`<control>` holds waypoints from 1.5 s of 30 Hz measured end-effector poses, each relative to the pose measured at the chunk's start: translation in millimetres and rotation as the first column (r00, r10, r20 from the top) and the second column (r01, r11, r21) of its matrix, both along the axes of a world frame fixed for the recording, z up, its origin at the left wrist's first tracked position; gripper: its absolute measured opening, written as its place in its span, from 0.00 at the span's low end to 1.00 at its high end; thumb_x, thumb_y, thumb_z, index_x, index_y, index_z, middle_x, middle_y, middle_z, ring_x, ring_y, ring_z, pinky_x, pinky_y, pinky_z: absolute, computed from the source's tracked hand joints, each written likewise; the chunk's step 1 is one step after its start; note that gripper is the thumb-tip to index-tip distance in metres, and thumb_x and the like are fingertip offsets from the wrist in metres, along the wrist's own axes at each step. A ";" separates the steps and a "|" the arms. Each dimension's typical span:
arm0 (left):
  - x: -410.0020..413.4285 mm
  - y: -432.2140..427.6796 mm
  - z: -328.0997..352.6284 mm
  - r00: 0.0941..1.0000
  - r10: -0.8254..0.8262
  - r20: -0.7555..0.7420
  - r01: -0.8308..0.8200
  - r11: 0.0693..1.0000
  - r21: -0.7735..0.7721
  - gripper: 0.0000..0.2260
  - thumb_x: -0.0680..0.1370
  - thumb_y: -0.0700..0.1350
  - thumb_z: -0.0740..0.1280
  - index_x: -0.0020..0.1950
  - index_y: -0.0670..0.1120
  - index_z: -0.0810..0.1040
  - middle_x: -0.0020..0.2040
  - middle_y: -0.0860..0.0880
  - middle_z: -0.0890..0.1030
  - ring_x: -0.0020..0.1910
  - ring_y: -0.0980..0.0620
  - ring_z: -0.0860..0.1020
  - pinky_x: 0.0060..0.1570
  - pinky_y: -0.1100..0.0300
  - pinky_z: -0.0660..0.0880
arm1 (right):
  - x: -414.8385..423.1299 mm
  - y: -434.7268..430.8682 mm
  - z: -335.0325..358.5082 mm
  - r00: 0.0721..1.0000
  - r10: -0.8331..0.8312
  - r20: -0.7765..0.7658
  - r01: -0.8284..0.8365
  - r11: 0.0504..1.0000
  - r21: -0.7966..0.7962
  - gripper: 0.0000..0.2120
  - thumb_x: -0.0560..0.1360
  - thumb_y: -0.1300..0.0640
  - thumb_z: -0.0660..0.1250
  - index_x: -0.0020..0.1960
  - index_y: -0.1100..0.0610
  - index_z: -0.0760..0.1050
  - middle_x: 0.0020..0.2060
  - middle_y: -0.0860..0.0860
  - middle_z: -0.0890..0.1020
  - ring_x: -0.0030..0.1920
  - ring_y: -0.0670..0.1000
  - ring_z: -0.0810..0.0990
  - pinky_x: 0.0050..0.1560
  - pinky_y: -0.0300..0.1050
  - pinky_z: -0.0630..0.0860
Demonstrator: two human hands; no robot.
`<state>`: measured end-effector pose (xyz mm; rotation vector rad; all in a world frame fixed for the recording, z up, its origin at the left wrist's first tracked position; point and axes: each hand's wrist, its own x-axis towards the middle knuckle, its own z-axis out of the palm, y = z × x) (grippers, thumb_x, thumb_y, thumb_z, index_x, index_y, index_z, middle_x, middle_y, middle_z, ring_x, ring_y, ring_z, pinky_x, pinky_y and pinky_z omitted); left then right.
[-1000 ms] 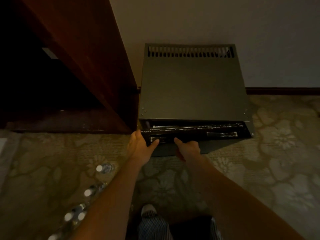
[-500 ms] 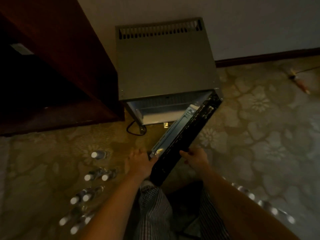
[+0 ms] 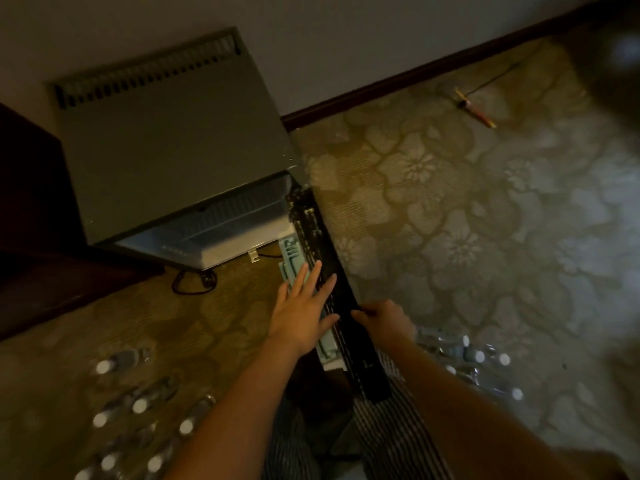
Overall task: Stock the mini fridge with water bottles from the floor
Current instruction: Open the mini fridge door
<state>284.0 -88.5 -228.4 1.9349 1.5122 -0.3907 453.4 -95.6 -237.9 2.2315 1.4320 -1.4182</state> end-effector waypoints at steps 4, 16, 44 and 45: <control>36.0 18.2 -2.0 0.998 -0.055 -0.036 0.055 0.998 0.014 0.30 0.79 0.60 0.52 0.76 0.57 0.40 0.77 0.51 0.36 0.75 0.50 0.34 0.74 0.46 0.42 | 42.0 15.7 -0.7 1.000 -0.018 0.023 0.017 0.999 0.034 0.14 0.76 0.46 0.63 0.55 0.51 0.80 0.45 0.51 0.82 0.42 0.48 0.77 0.44 0.41 0.74; 106.0 57.2 -5.9 0.996 0.009 -0.084 -0.004 0.998 0.065 0.30 0.79 0.61 0.49 0.75 0.56 0.36 0.77 0.50 0.36 0.76 0.51 0.35 0.73 0.46 0.39 | 112.2 76.5 -4.0 0.994 -0.076 0.074 0.061 0.980 0.189 0.15 0.77 0.47 0.62 0.57 0.54 0.79 0.50 0.55 0.82 0.50 0.53 0.80 0.51 0.49 0.77; -80.6 65.3 -28.0 0.903 0.416 0.105 -0.362 0.870 -0.334 0.16 0.80 0.50 0.57 0.62 0.44 0.73 0.59 0.42 0.76 0.56 0.47 0.75 0.55 0.54 0.71 | -80.6 127.4 11.0 0.922 0.385 -0.032 -0.343 0.854 0.390 0.11 0.78 0.52 0.59 0.51 0.56 0.78 0.46 0.54 0.82 0.47 0.52 0.80 0.52 0.50 0.77; -89.7 61.4 -33.1 0.888 0.448 0.099 -0.389 0.849 -0.356 0.16 0.80 0.51 0.58 0.61 0.43 0.74 0.59 0.42 0.77 0.55 0.47 0.75 0.54 0.54 0.71 | -87.1 127.2 6.3 0.917 0.398 -0.037 -0.359 0.862 0.358 0.11 0.78 0.51 0.59 0.51 0.55 0.78 0.46 0.53 0.82 0.48 0.51 0.80 0.51 0.49 0.77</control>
